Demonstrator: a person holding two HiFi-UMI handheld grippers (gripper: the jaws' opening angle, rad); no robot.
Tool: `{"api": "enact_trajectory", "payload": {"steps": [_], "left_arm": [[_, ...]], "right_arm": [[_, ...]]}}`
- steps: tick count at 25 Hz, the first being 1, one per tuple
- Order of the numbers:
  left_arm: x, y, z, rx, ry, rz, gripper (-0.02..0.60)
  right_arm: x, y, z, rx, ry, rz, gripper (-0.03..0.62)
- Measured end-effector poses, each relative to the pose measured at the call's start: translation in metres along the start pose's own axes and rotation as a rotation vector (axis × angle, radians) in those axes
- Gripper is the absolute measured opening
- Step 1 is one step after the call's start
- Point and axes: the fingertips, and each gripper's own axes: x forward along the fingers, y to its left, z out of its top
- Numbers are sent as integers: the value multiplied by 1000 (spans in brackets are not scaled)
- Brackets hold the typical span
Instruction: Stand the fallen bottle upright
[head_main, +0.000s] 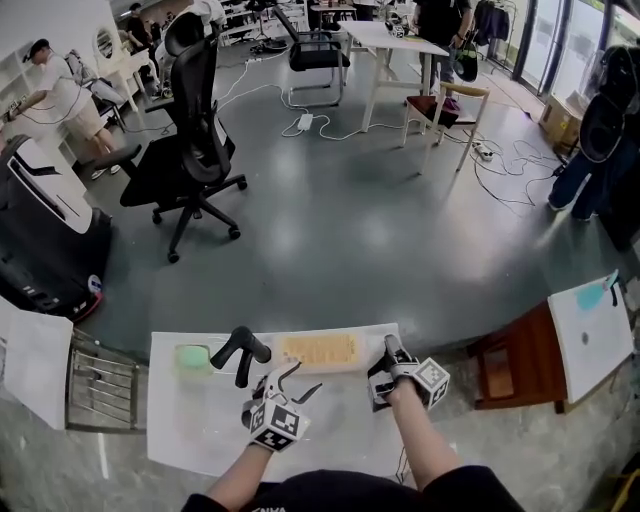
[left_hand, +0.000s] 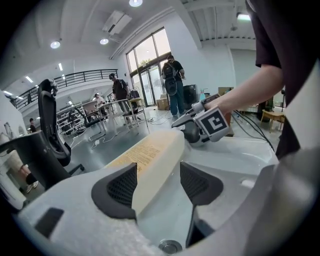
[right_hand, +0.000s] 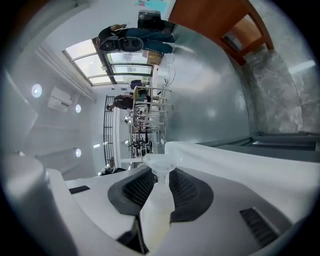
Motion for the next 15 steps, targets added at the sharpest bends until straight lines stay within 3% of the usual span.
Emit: {"api": "enact_trajectory", "payload": {"steps": [8,15], "left_arm": [[0,1,-1,-23,-6,15,267],[-7,5,4,-71,-55,40,273]], "right_arm": [[-6,7,0,-51,8,12,92],[-16,48,-3,-223,36,73,92]]}}
